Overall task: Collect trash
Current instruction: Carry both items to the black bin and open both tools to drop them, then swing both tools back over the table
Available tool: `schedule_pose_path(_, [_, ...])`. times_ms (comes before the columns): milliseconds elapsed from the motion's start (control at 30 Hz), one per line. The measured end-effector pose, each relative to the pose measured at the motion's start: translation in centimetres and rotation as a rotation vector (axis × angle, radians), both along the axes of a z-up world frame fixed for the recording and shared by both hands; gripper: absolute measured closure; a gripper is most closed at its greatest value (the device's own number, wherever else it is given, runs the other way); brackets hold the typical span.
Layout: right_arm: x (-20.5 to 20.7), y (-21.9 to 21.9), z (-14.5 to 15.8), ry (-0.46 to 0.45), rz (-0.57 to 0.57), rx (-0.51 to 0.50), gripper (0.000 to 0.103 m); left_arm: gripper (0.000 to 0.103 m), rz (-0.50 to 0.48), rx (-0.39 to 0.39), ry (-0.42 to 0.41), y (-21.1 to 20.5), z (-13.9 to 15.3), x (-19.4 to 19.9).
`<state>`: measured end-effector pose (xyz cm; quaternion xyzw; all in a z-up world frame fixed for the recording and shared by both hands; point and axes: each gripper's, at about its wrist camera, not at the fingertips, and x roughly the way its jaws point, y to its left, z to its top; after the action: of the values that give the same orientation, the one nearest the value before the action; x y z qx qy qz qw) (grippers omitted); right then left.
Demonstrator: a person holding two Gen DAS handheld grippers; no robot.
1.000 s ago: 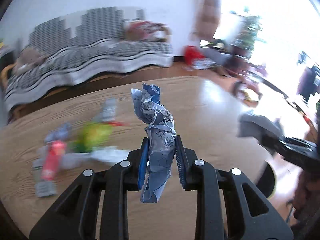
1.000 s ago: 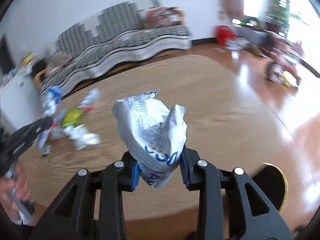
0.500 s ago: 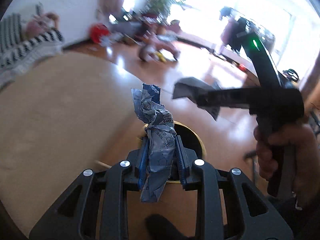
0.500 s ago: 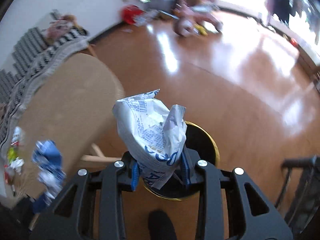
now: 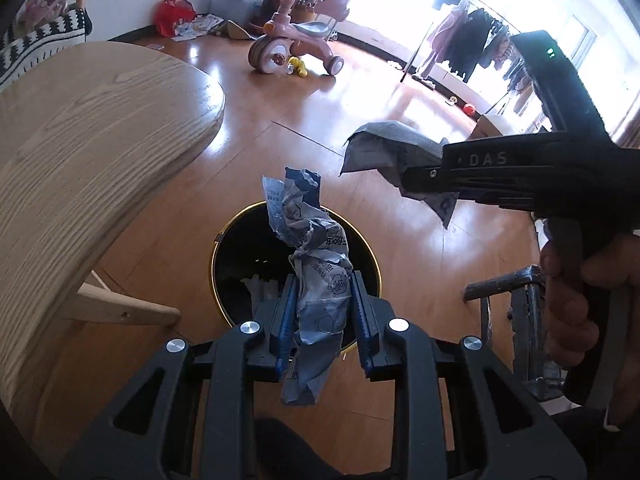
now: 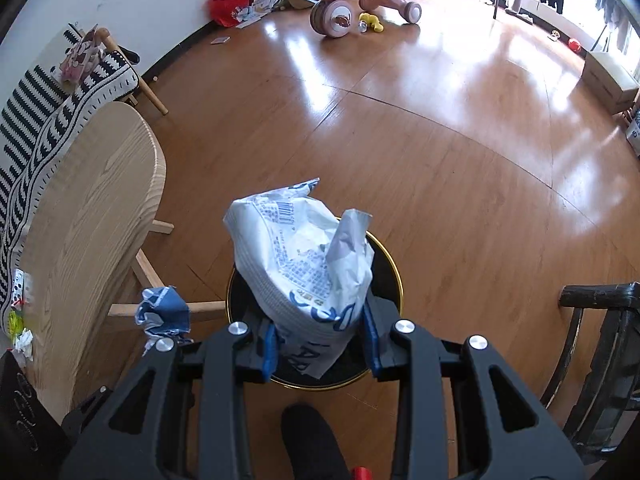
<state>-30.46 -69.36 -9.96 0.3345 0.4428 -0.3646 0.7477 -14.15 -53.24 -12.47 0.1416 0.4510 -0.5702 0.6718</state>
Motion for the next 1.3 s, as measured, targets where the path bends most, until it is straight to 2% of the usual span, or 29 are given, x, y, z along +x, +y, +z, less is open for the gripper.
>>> schedule_pose_path(100, [0.0, 0.0, -0.1, -0.001, 0.0, -0.01, 0.068, 0.076, -0.002, -0.007, 0.009, 0.3, -0.2, -0.2])
schedule_pose_path(133, [0.0, 0.0, 0.0, -0.002, -0.002, -0.014, 0.055, 0.063, 0.0, -0.008, 0.01, 0.0, -0.3, -0.1])
schedule_pose_path(167, [-0.1, -0.1, 0.2, 0.004, -0.008, -0.027, 0.035, 0.049, 0.002, -0.007, 0.011, 0.3, -0.4, -0.4])
schedule_pose_path(200, [-0.2, 0.0, 0.4, 0.0, -0.01, -0.044, 0.03, 0.027, 0.015, -0.012, 0.012, 0.3, -0.5, -0.2])
schedule_pose_path(233, [-0.2, 0.1, 0.6, -0.002, -0.005, -0.063, 0.03, 0.024, 0.03, -0.023, 0.008, 0.6, -0.5, -0.2])
schedule_pose_path(467, [1.2, 1.2, 1.7, -0.02, 0.035, -0.081, 0.03, 0.024, 0.072, -0.029, 0.0, 1.5, 0.6, 0.9])
schedule_pose_path(567, [3.1, 2.4, 2.6, -0.04, 0.071, -0.092, 0.03, 0.024, 0.104, -0.041, -0.035, 3.6, 2.6, 1.8])
schedule_pose_path(667, [6.2, 4.9, 3.8, -0.073, 0.131, -0.106, 0.028, 0.014, 0.166, -0.045, -0.091, 6.8, 5.1, 3.5])
schedule_pose_path(700, [7.3, 5.9, 4.2, -0.084, 0.153, -0.112, 0.027, 0.011, 0.203, -0.048, -0.121, 8.5, 6.3, 4.4])
schedule_pose_path(833, [12.7, 11.6, 6.4, -0.151, 0.297, -0.143, 0.027, 0.009, 0.357, -0.075, -0.222, 17.0, 10.0, 8.2])
schedule_pose_path(933, [17.6, 18.0, 7.7, -0.201, 0.443, -0.163, 0.027, 0.007, 0.532, -0.067, -0.259, 25.6, 11.5, 11.9])
schedule_pose_path(1100, [24.1, 27.7, 9.1, -0.276, 0.645, -0.144, 0.026, 0.007, 0.805, 0.009, -0.273, 38.7, 12.0, 17.9])
schedule_pose_path(1167, [26.4, 31.4, 9.2, -0.287, 0.715, -0.151, 0.022, 0.007, 0.906, 0.052, -0.288, 43.9, 11.9, 19.8])
schedule_pose_path(1300, [30.3, 37.6, 8.7, -0.291, 0.818, -0.154, 0.021, 0.007, 0.995, 0.127, -0.313, 49.6, 11.2, 22.7])
